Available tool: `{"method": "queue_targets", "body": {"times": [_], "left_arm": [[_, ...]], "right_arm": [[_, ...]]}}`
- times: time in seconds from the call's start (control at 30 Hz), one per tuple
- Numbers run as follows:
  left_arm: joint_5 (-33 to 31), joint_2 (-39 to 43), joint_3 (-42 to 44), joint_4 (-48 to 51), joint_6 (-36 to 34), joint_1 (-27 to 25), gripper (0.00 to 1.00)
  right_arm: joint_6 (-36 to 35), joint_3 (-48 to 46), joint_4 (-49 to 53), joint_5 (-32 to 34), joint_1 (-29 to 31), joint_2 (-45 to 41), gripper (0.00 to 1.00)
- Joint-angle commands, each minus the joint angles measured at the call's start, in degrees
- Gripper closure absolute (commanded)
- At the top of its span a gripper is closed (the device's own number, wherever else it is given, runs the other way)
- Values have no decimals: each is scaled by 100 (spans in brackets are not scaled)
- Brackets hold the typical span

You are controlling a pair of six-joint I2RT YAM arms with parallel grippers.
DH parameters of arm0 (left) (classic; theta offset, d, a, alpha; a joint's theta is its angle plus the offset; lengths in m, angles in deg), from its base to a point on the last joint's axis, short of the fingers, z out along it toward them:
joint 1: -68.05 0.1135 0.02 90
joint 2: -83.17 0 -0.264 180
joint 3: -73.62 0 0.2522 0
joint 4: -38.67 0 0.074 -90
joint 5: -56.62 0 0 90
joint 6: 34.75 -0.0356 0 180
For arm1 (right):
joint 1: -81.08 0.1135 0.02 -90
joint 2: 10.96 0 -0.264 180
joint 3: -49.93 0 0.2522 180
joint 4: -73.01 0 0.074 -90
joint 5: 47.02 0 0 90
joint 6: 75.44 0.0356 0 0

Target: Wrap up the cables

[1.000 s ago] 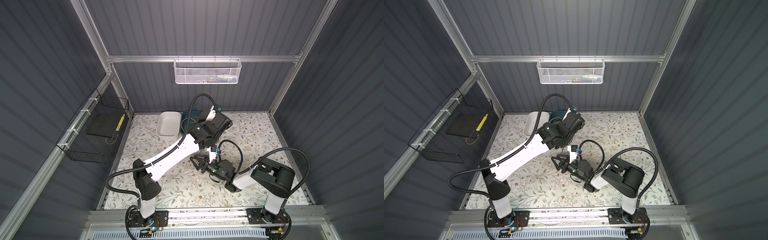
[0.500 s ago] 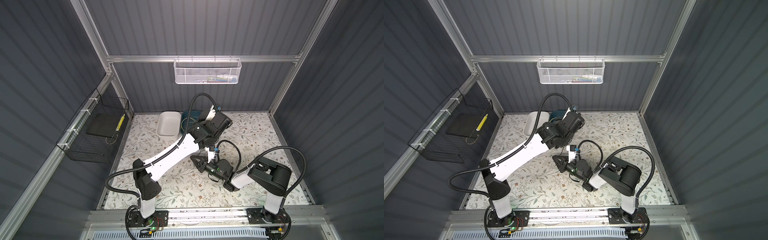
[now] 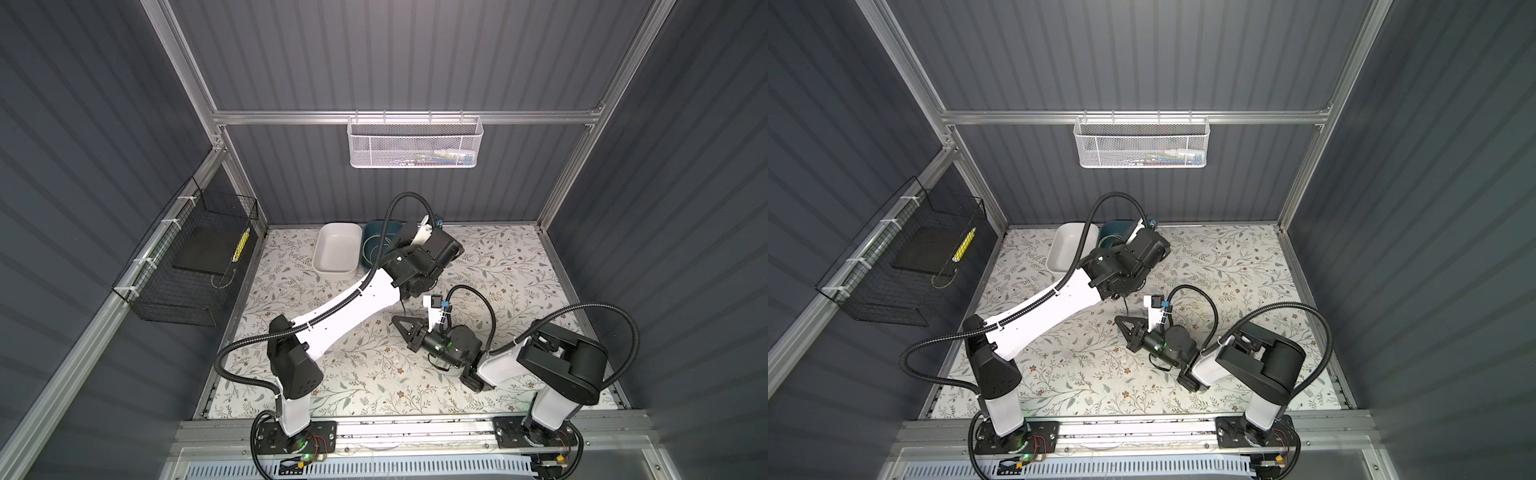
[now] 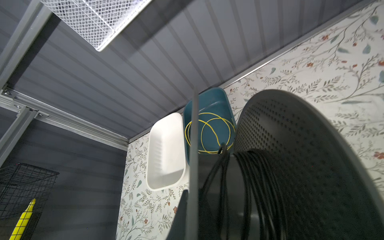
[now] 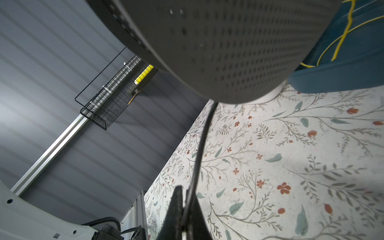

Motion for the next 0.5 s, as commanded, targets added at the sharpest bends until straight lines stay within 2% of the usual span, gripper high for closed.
{"method": "queue_targets", "body": {"times": [0.0, 0.47], "left_arm": [[-590, -159, 130, -523, -355, 81, 100], [-679, -218, 1127, -696, -297, 77, 100]], "right_arm": [[81, -233, -123, -31, 163, -253, 98], [115, -853, 16, 154, 225, -950, 100]]}}
